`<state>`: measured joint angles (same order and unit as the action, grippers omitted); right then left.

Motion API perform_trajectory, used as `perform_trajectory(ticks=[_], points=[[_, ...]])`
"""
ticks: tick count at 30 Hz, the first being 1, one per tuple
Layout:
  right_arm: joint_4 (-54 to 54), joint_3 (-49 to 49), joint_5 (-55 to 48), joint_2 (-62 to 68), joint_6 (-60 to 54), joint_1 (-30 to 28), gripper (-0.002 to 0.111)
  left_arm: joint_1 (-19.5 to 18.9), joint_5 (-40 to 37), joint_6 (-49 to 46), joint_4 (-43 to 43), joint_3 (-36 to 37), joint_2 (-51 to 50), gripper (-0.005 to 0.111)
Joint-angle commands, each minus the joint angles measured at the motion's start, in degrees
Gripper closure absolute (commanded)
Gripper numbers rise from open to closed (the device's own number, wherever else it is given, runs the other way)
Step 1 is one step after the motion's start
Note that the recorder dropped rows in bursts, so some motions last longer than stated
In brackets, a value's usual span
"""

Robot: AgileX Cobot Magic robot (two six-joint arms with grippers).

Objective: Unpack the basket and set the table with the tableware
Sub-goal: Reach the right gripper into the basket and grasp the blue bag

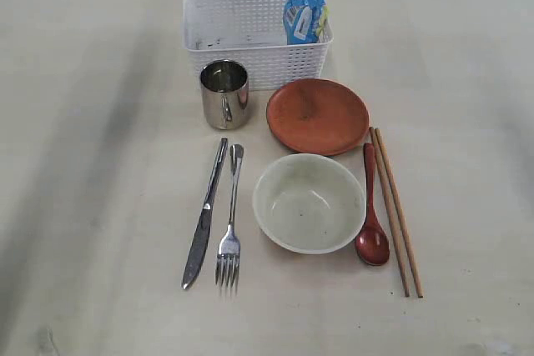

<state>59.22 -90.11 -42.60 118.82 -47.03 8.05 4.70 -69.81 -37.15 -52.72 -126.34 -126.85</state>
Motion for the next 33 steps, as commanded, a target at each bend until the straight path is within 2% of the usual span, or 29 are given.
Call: perform_trajectory(ticks=[1,5,12,14,18,20,26,33], points=[[-12.0,-0.4,9.1,0.0,3.4,5.5,0.036,-0.3,-0.2,-0.7,0.0,0.0,0.6,0.106],[-19.0,-0.4,11.3,0.4,7.7,8.8,0.036,-0.3,-0.2,-1.1,0.1,0.0,0.6,0.106],[-20.9,-0.4,11.5,4.3,8.3,8.9,0.037,-0.3,-0.2,-1.2,0.0,0.0,0.6,0.106],[-20.9,-0.4,11.9,4.6,8.3,8.9,0.041,-0.3,-0.2,-1.3,0.0,0.0,0.6,0.106],[-20.9,-0.4,12.3,4.5,8.5,8.9,0.063,-0.3,-0.2,-1.3,0.0,0.0,0.6,0.106],[-20.9,-0.4,12.0,4.5,8.5,8.9,0.068,-0.3,-0.2,-1.4,0.0,0.0,0.6,0.106],[-20.9,-0.4,11.6,4.1,8.5,8.9,0.067,-0.3,-0.2,-1.8,0.0,0.0,0.6,0.106],[-22.2,-0.4,11.9,0.3,4.8,9.8,0.043,-0.3,-0.2,-2.0,0.0,0.0,0.6,0.106]])
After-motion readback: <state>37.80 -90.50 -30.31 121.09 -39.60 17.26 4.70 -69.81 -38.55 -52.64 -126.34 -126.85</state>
